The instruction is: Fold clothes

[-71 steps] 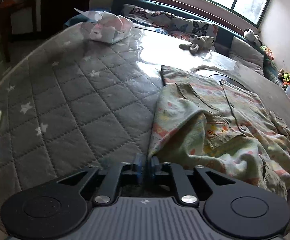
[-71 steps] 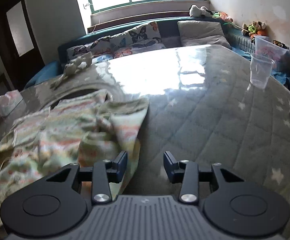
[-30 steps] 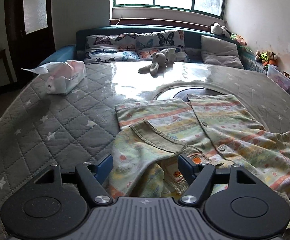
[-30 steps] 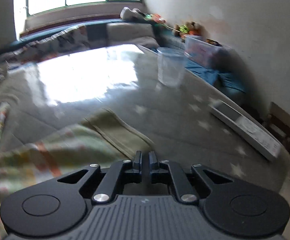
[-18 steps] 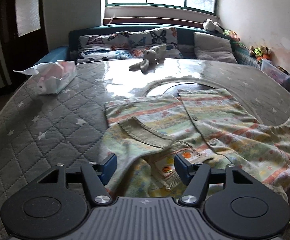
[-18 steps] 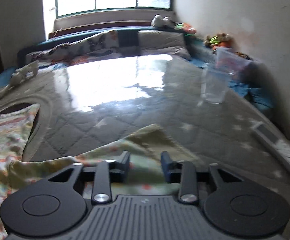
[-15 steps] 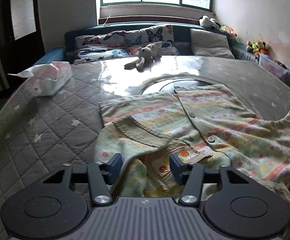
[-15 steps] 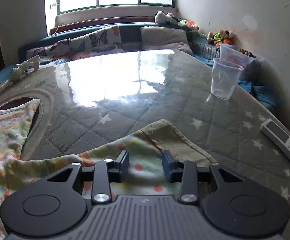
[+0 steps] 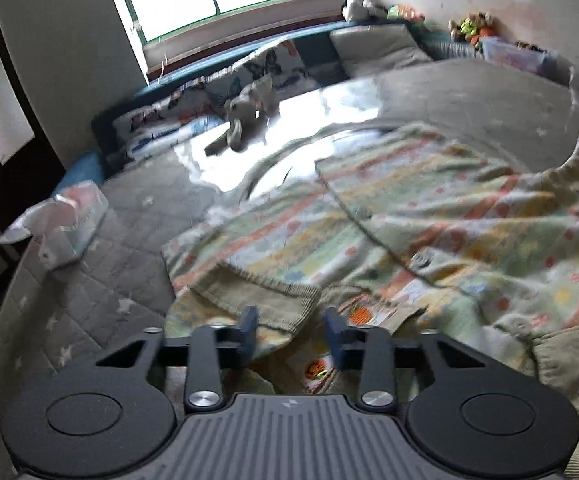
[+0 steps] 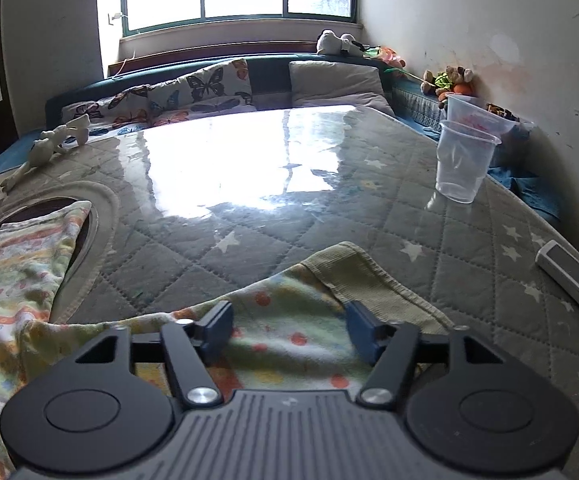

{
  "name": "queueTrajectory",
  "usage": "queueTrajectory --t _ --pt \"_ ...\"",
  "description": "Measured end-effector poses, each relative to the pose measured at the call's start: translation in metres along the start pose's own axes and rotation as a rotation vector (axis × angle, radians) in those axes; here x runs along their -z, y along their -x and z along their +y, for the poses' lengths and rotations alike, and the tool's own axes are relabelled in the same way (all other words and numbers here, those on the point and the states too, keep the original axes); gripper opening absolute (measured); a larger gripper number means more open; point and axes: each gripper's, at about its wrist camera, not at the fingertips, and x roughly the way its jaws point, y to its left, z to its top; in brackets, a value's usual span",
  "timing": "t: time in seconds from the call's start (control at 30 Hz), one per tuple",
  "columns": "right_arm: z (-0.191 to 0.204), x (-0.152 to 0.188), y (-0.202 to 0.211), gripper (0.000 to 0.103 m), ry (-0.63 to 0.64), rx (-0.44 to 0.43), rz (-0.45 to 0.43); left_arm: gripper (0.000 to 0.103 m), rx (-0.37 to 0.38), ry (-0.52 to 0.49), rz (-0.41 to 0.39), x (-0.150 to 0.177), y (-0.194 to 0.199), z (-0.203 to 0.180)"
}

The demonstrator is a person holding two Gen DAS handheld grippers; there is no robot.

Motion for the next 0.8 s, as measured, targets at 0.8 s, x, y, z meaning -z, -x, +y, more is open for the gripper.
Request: queueTrajectory --t 0.8 --pt "0.01 0.005 -0.007 0.103 0.016 -0.014 0.0 0.004 -0.336 0.681 -0.125 0.082 0.092 0.184"
